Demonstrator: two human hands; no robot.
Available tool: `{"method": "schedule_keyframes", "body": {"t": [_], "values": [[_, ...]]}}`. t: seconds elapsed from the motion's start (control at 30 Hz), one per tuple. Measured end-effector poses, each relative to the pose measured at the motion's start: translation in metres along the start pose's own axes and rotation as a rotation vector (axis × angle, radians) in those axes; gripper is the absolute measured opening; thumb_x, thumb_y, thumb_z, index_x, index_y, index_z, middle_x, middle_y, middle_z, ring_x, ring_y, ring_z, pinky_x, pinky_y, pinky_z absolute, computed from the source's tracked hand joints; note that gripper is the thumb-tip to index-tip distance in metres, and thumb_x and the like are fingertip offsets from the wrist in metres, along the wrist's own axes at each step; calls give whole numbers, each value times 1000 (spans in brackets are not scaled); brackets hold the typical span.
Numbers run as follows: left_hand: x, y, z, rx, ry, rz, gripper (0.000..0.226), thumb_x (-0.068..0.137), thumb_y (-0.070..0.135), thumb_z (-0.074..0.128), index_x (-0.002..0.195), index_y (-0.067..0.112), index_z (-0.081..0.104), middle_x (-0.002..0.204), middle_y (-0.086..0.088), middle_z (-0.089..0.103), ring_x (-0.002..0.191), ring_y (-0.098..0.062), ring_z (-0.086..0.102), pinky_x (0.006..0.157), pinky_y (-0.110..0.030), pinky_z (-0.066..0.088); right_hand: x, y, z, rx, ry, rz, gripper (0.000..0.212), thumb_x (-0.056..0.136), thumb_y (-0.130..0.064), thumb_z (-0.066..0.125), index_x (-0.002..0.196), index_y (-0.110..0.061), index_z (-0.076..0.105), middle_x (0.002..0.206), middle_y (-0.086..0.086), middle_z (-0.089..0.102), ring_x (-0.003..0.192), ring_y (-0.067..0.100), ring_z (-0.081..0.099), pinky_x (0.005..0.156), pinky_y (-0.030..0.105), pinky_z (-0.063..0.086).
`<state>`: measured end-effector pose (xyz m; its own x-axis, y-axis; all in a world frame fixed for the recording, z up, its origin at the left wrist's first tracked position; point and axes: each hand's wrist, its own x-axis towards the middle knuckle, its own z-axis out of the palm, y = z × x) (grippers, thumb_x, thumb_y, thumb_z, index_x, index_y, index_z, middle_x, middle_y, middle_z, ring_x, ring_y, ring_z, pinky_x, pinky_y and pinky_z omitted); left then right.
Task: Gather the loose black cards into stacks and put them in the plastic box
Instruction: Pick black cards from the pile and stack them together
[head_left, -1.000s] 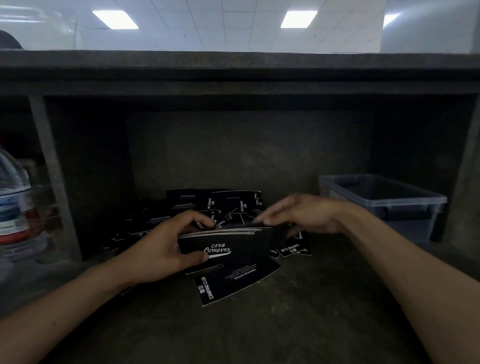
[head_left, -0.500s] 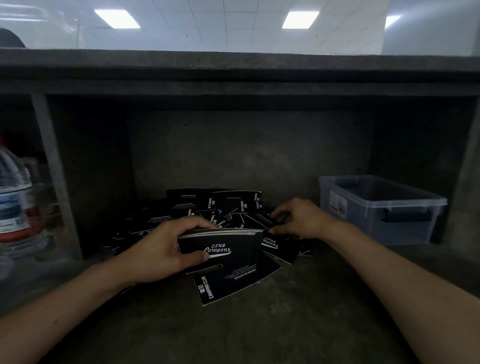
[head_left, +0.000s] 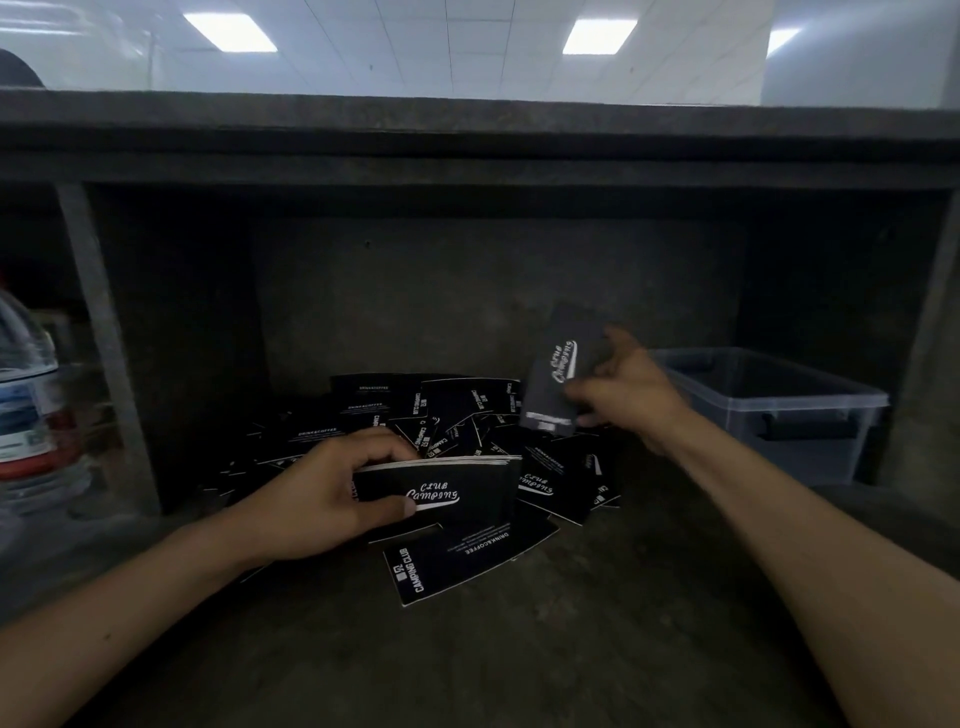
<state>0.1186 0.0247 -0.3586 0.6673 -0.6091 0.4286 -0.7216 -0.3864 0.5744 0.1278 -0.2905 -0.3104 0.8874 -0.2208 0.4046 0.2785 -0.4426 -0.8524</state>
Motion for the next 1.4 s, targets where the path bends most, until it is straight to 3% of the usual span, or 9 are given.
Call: {"method": "schedule_keyframes", "body": {"t": [0.1, 0.23, 0.43, 0.6, 0.73, 0.87, 1.0, 1.2, 1.4], "values": [[1, -1, 0, -25, 21, 12, 22, 82, 17, 79, 102, 24, 73, 124, 17, 63, 116, -3, 61, 98, -21, 50, -8, -2, 13, 298, -249, 114, 62, 80, 11, 69, 119, -27, 40, 64, -4, 71, 67, 15, 73, 57, 31, 59], [4, 1, -3, -145, 88, -8, 27, 79, 23, 76, 105, 19, 73, 137, 20, 58, 125, 1, 56, 99, -21, 50, -16, 0, 32, 379, -535, 203, 40, 84, 11, 62, 117, -11, 56, 96, 13, 76, 93, 30, 74, 74, 36, 61], [4, 1, -3, -243, 173, -45, 36, 77, 19, 77, 112, 18, 67, 107, 0, 75, 96, -18, 73, 79, -25, 59, -17, 3, 39, 451, -741, 325, 29, 89, 9, 46, 112, 2, 63, 110, 20, 72, 106, 34, 69, 91, 41, 58], [3, -1, -5, -136, 151, 6, 43, 80, 1, 79, 110, 30, 67, 106, -1, 74, 99, -15, 71, 86, -25, 57, -10, 0, 16, -266, -478, 69, 23, 80, -16, 78, 100, -24, 72, 97, -3, 76, 99, 16, 69, 83, 25, 54], [0, -2, -8, -73, 75, 8, 45, 83, 2, 76, 109, 37, 72, 110, 7, 71, 103, -13, 69, 85, -25, 57, -14, -3, 2, -712, -662, 126, 55, 57, -51, 91, 105, -33, 72, 97, -20, 63, 102, 6, 59, 97, 30, 48], [-1, -2, -3, -30, -33, -2, 38, 85, 5, 75, 114, 29, 73, 110, 6, 69, 107, -13, 67, 93, -30, 54, -14, -5, 2, -697, -602, 143, 42, 63, -37, 91, 99, -32, 70, 98, -14, 65, 101, 9, 60, 89, 28, 49], [0, -2, -4, -6, 5, -2, 49, 84, 9, 78, 125, 32, 66, 119, 10, 65, 113, -10, 64, 98, -30, 53, -11, -7, -7, -266, -479, 150, 23, 78, -14, 81, 99, -21, 74, 105, 3, 74, 103, 20, 68, 79, 30, 56], [0, -3, -1, -110, 2, 1, 67, 83, 9, 79, 137, 35, 50, 120, 7, 69, 116, -12, 65, 100, -27, 51, -13, -7, 4, 65, -793, 155, 24, 95, -17, 62, 117, -16, 70, 116, 7, 73, 109, 19, 69, 85, 29, 57], [-1, -1, 0, -83, -11, 23, 37, 87, 11, 76, 117, 31, 67, 111, 6, 73, 105, -11, 70, 91, -28, 56, -2, 19, 9, -658, -335, 18, 49, 74, -49, 81, 113, -22, 70, 110, -2, 71, 100, 13, 66, 93, 30, 51]]}}
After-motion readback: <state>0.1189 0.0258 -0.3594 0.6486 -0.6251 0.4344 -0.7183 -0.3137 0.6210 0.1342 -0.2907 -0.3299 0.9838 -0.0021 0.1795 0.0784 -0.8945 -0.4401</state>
